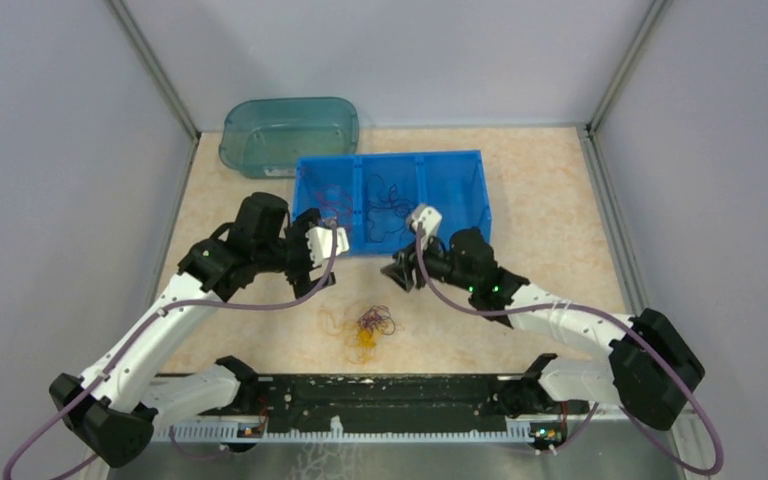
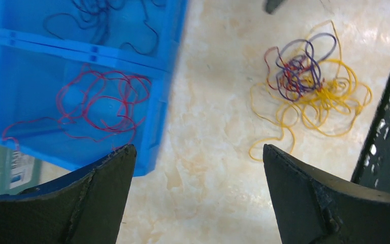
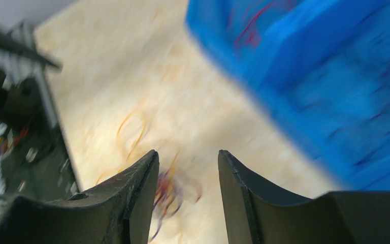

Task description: Untangle the cables

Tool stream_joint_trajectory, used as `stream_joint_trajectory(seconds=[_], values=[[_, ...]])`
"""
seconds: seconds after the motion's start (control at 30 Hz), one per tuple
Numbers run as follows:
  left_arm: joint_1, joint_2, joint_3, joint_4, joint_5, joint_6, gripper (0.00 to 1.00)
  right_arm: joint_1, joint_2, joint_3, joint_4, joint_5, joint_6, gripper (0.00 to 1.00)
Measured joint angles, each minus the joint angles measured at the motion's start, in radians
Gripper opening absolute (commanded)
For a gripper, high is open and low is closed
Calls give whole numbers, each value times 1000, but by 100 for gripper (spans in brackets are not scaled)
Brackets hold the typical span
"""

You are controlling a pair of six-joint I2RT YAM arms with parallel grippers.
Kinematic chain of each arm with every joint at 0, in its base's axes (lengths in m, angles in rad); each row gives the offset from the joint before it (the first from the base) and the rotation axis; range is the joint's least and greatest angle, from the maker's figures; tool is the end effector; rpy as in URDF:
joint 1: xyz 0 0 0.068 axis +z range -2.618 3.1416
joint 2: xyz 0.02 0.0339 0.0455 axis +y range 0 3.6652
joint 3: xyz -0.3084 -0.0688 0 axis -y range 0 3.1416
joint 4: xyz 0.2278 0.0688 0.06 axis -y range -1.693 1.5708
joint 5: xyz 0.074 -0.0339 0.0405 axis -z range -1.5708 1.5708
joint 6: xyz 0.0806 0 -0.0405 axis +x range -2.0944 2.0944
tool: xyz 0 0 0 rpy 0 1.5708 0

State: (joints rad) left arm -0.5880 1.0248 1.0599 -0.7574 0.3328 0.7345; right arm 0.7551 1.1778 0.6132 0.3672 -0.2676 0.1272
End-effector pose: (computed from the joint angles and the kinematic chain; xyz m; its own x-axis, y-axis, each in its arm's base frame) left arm 0.1502 -0.1318 0.3457 0.0798 0.7081 -0.7016 0.9091 0.2370 0.3426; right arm 0.1858 0.2042 0.2974 -0.2495 -0.0668 -0.9661 -0.8248 0.5374 0.1758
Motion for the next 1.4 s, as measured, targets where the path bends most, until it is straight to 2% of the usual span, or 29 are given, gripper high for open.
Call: stream_joint_trajectory(seconds=[0.13, 0.3, 0.67, 1.03, 1.2, 1.4], values=[[2, 0, -53, -35, 18, 62, 100, 88, -18, -147, -28, -58, 69, 40], [2, -6, -55, -43, 58, 100, 100, 122, -20, -233, -31, -118, 131, 39], [2, -14, -55, -43, 99, 120, 100, 132, 88, -243, 92, -169, 201, 34], [2, -15, -41, -43, 137, 119, 100, 132, 110, -244, 108, -89, 198, 33], [2, -15, -40, -43, 149, 119, 100, 132, 108, -262, 113, -53, 198, 41], [2, -15, -27, -46, 158, 119, 100, 132, 108, -299, 132, -55, 209, 41]])
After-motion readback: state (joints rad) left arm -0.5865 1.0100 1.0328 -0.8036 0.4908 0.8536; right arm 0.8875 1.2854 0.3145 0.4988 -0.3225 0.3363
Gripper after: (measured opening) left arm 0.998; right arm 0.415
